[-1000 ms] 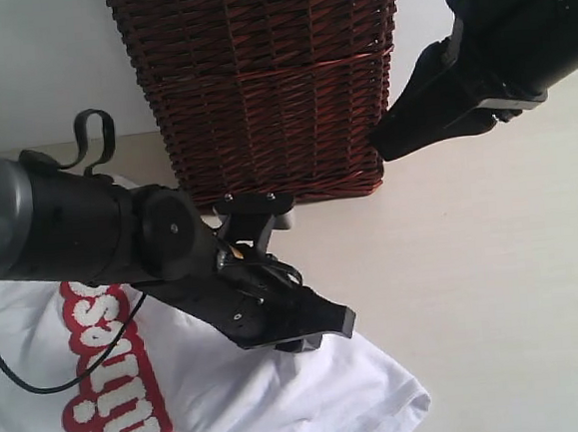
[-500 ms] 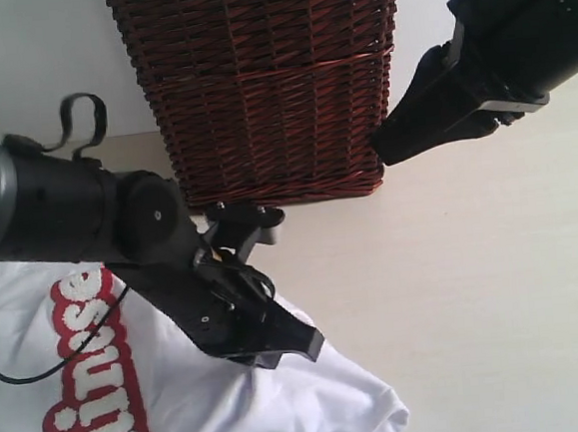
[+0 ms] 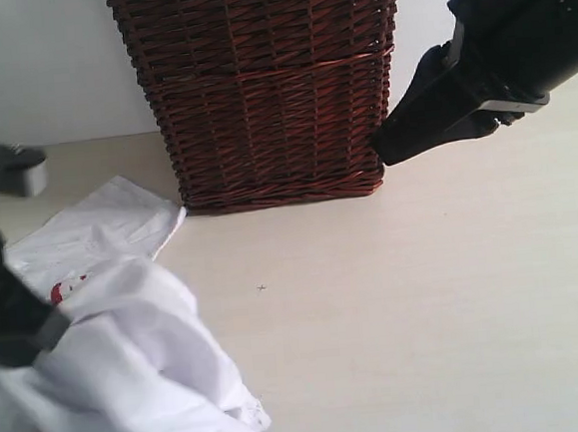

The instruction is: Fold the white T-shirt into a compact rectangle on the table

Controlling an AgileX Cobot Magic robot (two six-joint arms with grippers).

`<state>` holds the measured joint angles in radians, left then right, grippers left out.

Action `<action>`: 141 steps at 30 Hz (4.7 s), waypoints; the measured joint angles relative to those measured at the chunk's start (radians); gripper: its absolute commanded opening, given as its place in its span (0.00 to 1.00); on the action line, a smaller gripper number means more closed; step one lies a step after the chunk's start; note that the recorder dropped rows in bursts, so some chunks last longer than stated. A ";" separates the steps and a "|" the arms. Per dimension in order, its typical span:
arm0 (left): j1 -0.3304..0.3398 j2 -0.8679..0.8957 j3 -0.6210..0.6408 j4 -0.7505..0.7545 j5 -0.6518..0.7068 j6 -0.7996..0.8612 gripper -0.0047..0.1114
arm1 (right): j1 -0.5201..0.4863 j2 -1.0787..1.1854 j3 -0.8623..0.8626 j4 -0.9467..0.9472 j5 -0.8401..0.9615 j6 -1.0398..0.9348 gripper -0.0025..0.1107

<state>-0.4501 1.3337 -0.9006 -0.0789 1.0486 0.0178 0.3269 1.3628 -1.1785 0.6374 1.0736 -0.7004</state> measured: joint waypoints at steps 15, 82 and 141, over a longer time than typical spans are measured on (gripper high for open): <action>0.119 -0.024 0.216 0.146 0.137 0.000 0.51 | 0.000 0.000 0.025 0.022 0.005 0.000 0.23; -0.252 0.151 0.096 -0.958 -0.297 1.305 0.35 | 0.000 0.000 0.029 0.011 -0.020 0.000 0.23; -0.061 -0.150 -0.011 -0.782 -0.211 0.945 0.45 | 0.323 0.540 0.244 -0.458 -0.119 0.456 0.02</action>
<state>-0.5106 1.1835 -0.9112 -0.8610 0.8378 0.9630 0.6500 1.9031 -0.9346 0.1796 0.9547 -0.2443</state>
